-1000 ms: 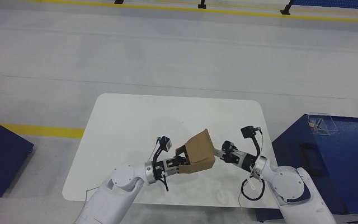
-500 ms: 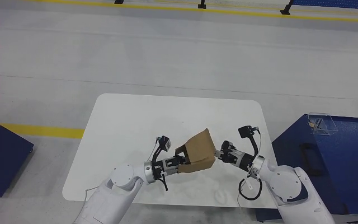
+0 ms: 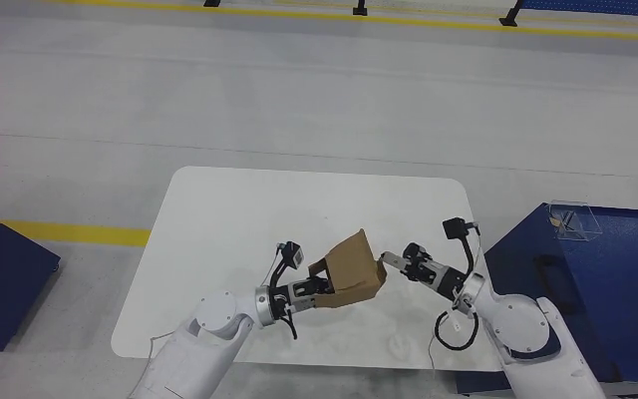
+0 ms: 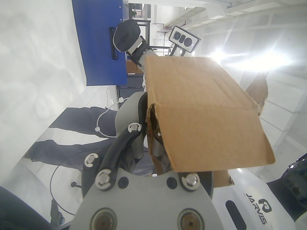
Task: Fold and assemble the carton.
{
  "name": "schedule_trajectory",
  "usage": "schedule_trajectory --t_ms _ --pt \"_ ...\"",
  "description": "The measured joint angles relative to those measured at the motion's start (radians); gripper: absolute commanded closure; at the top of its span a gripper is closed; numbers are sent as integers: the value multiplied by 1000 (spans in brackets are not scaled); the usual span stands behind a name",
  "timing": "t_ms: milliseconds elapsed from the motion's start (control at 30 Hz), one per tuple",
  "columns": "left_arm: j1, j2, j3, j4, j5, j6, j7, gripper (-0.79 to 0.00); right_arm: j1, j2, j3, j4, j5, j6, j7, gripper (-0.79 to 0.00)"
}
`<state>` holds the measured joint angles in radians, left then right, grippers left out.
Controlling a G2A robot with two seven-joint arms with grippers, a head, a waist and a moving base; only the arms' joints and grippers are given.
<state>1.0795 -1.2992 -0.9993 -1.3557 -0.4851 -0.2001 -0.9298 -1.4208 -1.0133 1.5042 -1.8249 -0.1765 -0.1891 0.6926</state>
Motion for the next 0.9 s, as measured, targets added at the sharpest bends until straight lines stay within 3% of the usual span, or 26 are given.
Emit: schedule_trajectory --t_ms 267,467,900 --pt "1 2 -8 -4 -6 1 -5 0 33 1 -39 59 -57 109 70 -785" --pt "-2 1 -5 1 -8 1 -4 0 39 1 -67 55 6 52 140 -785" --pt "-5 -4 14 17 -14 4 -2 0 9 5 -38 19 52 12 110 -785"
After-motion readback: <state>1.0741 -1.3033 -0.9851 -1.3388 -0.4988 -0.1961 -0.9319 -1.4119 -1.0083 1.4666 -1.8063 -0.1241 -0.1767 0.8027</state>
